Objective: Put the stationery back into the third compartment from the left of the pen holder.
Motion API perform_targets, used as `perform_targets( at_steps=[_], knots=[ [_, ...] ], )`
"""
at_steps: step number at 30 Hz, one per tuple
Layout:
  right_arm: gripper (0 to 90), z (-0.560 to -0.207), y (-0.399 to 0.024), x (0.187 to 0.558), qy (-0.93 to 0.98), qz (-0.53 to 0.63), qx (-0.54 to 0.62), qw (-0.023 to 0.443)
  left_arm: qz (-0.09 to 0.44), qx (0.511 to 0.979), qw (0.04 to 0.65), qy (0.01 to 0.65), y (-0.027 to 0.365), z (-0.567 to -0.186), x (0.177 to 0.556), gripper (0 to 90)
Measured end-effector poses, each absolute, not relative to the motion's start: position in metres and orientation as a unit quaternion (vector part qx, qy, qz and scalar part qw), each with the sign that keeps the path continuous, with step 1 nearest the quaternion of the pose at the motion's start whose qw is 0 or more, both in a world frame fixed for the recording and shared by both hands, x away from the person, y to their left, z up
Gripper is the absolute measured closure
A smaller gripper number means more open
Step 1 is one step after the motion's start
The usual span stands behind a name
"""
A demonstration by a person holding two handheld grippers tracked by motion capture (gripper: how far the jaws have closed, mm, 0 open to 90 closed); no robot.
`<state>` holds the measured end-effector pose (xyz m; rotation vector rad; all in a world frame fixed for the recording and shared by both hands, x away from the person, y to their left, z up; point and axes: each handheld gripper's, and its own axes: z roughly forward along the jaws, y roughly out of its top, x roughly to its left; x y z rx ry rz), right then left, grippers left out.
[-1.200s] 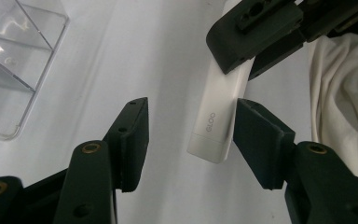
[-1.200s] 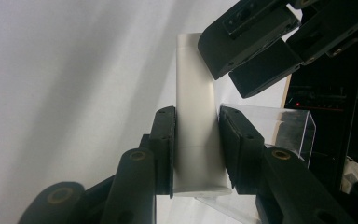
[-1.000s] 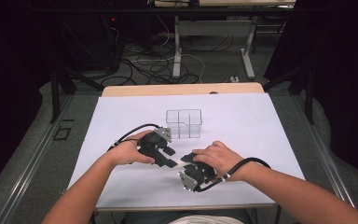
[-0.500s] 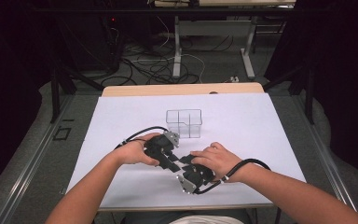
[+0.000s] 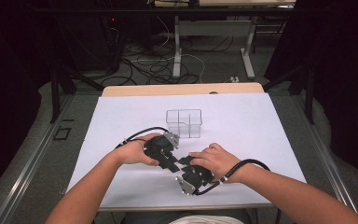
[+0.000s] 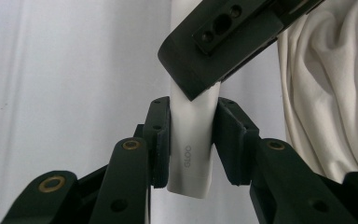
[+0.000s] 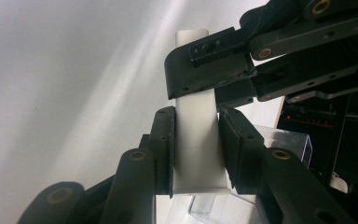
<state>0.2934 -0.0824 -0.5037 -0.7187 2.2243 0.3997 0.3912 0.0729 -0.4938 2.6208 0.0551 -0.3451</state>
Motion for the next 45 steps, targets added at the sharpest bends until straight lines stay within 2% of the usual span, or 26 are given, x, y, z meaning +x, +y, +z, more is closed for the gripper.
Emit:
perform_targets(
  at_steps=[14,16,22,30,36,45],
  knots=[
    [66.0,-0.507,-0.082,0.298,0.867,0.158,-0.275,0.385,-0.132,0.959,0.248,0.033,0.074,-0.496,0.396,68.3],
    [65.5,-0.505,-0.082,0.298,0.874,0.152,-0.269,0.375,-0.131,0.959,0.249,0.039,0.074,-0.495,0.396,68.5],
    [61.3,-0.502,-0.084,0.3,0.876,0.158,-0.26,0.373,-0.125,0.958,0.251,0.061,0.076,-0.499,0.399,68.5],
    [53.1,-0.501,-0.086,0.3,0.882,0.182,-0.238,0.364,-0.09,0.958,0.253,0.104,0.08,-0.495,0.405,68.5],
    [50.3,-0.496,-0.085,0.3,0.876,0.214,-0.226,0.367,-0.043,0.949,0.28,0.137,0.083,-0.489,0.41,68.5],
    [46.1,-0.49,-0.083,0.304,0.879,0.231,-0.201,0.365,-0.011,0.908,0.362,0.213,0.091,-0.48,0.422,68.5]
  ],
)
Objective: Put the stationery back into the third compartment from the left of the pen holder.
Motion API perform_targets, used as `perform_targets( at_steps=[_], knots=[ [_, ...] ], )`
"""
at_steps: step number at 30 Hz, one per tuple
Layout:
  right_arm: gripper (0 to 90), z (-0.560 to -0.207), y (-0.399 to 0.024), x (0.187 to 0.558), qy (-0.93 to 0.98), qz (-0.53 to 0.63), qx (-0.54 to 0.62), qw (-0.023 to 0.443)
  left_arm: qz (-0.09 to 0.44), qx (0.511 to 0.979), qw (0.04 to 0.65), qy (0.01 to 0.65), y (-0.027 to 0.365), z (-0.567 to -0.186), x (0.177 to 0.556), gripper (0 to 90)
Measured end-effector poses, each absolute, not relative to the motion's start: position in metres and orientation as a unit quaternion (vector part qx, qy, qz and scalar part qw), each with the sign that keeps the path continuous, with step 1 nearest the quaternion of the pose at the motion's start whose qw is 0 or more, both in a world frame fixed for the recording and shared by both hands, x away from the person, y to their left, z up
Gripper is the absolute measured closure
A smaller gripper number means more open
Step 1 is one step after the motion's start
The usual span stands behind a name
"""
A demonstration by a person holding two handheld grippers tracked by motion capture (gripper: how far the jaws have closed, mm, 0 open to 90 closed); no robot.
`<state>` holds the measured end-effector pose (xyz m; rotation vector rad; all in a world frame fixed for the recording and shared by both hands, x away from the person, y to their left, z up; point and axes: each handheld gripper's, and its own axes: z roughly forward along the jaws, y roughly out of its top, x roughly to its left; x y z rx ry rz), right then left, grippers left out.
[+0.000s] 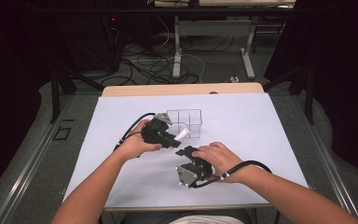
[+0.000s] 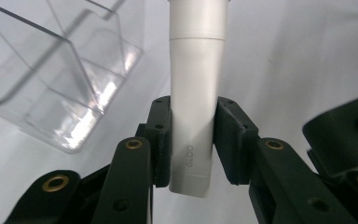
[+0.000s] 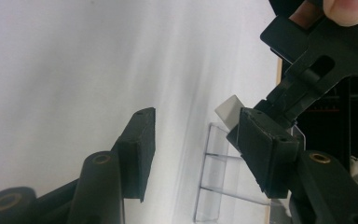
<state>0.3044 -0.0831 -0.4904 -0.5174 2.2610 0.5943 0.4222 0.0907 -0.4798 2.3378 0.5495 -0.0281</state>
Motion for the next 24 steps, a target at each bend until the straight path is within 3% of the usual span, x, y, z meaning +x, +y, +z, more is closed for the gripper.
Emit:
perform_targets(
  at_steps=[6,13,24],
  knots=[
    [42.4,-0.485,-0.082,0.309,0.88,0.255,-0.173,0.362,0.007,0.881,0.407,0.242,0.094,-0.472,0.426,68.5],
    [40.5,-0.479,-0.082,0.314,0.905,0.261,-0.089,0.324,0.042,0.843,0.465,0.267,0.092,-0.464,0.428,68.5],
    [35.4,-0.457,-0.106,0.344,0.897,0.341,0.143,0.244,0.078,0.813,0.503,0.284,0.092,-0.457,0.43,68.5]
  ],
)
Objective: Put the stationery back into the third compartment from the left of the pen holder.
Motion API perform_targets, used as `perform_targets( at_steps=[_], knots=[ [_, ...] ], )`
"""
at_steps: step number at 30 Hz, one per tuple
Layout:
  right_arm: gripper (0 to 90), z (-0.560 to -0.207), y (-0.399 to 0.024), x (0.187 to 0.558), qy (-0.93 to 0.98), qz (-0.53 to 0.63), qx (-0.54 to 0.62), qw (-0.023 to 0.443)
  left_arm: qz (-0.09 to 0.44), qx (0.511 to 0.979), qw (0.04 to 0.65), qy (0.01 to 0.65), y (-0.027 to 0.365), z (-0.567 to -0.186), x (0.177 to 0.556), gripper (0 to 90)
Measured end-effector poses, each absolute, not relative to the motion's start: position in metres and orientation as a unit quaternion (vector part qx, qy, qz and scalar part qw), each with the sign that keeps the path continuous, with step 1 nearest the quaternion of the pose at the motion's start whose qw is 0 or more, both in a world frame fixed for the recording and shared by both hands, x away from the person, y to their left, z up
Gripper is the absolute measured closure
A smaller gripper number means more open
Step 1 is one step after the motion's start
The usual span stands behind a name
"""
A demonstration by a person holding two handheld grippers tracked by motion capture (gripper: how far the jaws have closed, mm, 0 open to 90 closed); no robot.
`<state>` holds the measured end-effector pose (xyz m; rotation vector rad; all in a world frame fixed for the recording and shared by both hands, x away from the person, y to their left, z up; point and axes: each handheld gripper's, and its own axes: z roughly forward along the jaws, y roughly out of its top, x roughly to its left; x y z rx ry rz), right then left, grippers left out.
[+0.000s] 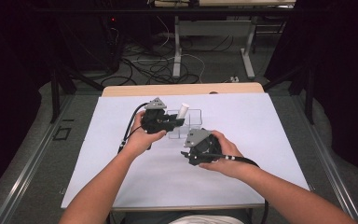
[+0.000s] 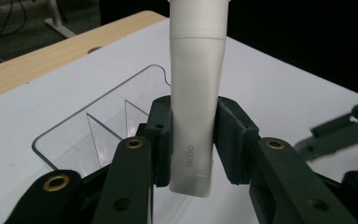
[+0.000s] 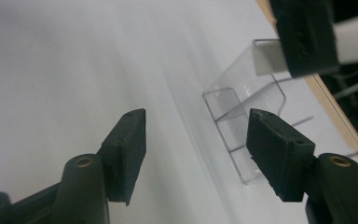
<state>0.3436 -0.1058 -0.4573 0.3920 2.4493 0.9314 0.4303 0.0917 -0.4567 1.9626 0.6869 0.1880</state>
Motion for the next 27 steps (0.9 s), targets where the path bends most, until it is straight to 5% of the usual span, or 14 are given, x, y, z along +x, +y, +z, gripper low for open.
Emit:
perform_targets(
  at_steps=[16,27],
  knots=[
    [16.2,-0.459,-0.15,0.36,0.824,0.432,0.308,0.199,0.119,0.767,0.54,0.326,0.066,-0.458,0.433,68.5],
    [15.3,-0.475,-0.179,0.356,0.801,0.44,0.36,0.185,0.139,0.736,0.55,0.369,0.041,-0.469,0.434,68.6]
  ],
)
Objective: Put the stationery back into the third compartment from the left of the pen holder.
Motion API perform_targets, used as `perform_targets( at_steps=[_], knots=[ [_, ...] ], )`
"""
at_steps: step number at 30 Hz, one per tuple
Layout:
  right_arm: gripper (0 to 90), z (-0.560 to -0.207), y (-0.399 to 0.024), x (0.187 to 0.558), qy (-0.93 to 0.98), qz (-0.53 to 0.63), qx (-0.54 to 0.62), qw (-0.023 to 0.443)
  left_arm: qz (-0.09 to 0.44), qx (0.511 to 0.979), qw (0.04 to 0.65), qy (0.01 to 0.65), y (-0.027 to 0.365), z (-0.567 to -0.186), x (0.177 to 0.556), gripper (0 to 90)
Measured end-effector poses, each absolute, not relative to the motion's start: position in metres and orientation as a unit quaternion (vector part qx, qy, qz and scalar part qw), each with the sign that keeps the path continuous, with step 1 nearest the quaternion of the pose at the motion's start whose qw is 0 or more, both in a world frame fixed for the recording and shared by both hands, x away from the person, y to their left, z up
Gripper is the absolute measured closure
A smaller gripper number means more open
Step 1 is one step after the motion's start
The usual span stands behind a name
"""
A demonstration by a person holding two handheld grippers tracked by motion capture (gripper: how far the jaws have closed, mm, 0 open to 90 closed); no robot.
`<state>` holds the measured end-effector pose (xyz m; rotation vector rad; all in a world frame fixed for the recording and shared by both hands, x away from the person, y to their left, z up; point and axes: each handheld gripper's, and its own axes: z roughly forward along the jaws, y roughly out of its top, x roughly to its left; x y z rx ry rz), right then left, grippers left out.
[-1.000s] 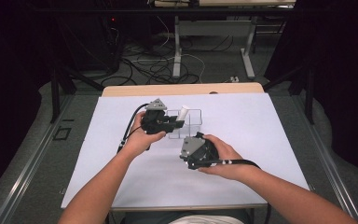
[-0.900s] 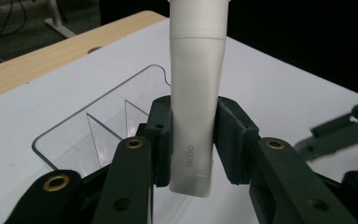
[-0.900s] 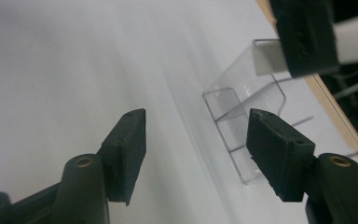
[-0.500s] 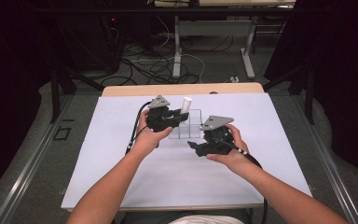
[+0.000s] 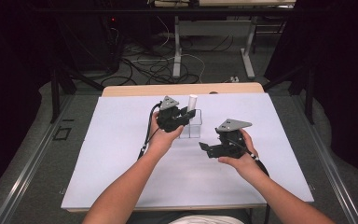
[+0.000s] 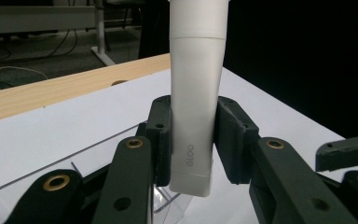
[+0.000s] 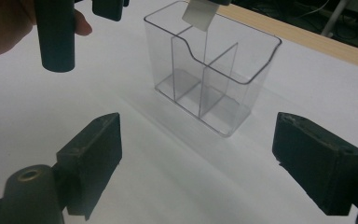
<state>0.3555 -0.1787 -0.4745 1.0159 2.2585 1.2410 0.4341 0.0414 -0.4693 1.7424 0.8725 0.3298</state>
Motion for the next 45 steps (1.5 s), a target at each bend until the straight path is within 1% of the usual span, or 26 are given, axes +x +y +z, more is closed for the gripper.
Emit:
perform_targets(
  at_steps=[1,3,8,16,19,33,45],
  knots=[
    [15.3,-0.477,-0.181,0.356,0.796,0.447,0.36,0.192,0.139,0.736,0.55,0.369,0.041,-0.469,0.434,68.6],
    [15.0,-0.479,-0.186,0.355,0.791,0.448,0.37,0.191,0.153,0.735,0.546,0.372,0.037,-0.474,0.435,68.6],
    [15.0,-0.484,-0.199,0.354,0.78,0.451,0.392,0.189,0.162,0.727,0.547,0.382,0.034,-0.478,0.436,68.6],
    [15.0,-0.493,-0.211,0.353,0.77,0.454,0.407,0.186,0.157,0.725,0.55,0.384,0.024,-0.488,0.437,68.8],
    [15.0,-0.497,-0.215,0.352,0.763,0.456,0.422,0.177,0.153,0.721,0.554,0.387,0.021,-0.492,0.438,68.8],
    [15.0,-0.501,-0.22,0.354,0.754,0.461,0.437,0.166,0.156,0.729,0.536,0.396,0.014,-0.506,0.443,68.8],
    [15.1,-0.504,-0.22,0.355,0.755,0.461,0.435,0.167,0.161,0.726,0.539,0.397,0.012,-0.509,0.444,68.8]
  ],
)
